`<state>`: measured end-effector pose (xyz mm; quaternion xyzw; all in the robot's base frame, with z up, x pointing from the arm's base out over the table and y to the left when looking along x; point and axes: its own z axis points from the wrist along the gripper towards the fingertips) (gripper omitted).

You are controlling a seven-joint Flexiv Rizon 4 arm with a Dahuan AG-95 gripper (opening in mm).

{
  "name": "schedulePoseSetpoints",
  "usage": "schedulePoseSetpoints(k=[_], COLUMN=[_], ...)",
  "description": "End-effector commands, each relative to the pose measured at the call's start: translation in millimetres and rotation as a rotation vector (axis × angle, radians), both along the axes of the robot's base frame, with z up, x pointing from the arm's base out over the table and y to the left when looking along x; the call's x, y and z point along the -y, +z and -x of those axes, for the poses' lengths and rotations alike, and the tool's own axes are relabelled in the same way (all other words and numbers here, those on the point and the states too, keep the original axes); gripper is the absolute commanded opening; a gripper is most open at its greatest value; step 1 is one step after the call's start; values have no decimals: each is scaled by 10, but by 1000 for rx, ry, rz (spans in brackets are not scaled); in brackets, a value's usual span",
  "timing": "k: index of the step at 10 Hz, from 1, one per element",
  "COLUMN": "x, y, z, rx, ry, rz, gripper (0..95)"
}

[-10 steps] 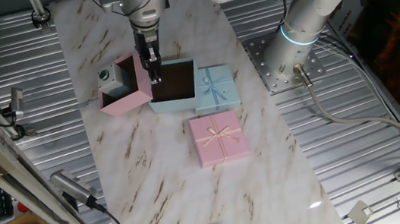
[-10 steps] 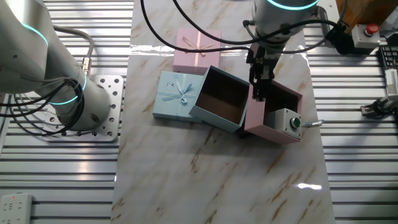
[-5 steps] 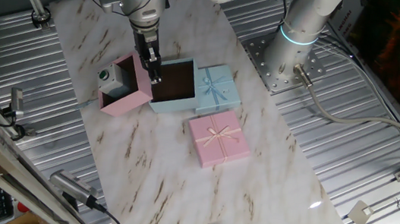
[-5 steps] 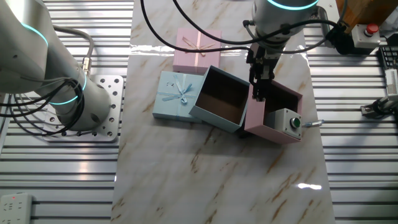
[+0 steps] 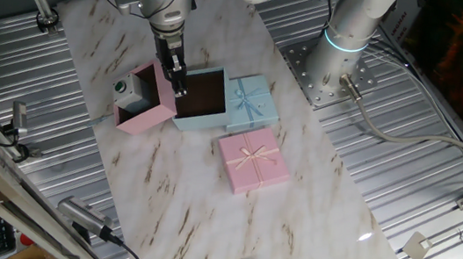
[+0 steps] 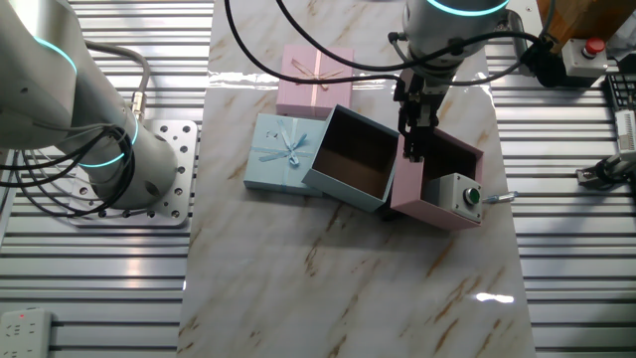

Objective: Move an object from one box to another

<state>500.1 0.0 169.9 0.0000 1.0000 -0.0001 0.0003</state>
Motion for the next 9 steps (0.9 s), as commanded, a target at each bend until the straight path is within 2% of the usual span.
schedulePoseSetpoints(k=[1, 2, 9], x=[0, -1, -4], y=[1, 6, 28], z=[1, 3, 12], rx=[-1, 8, 0], ry=[0, -40, -49], rz=[0, 10, 9], gripper=[950, 0, 0])
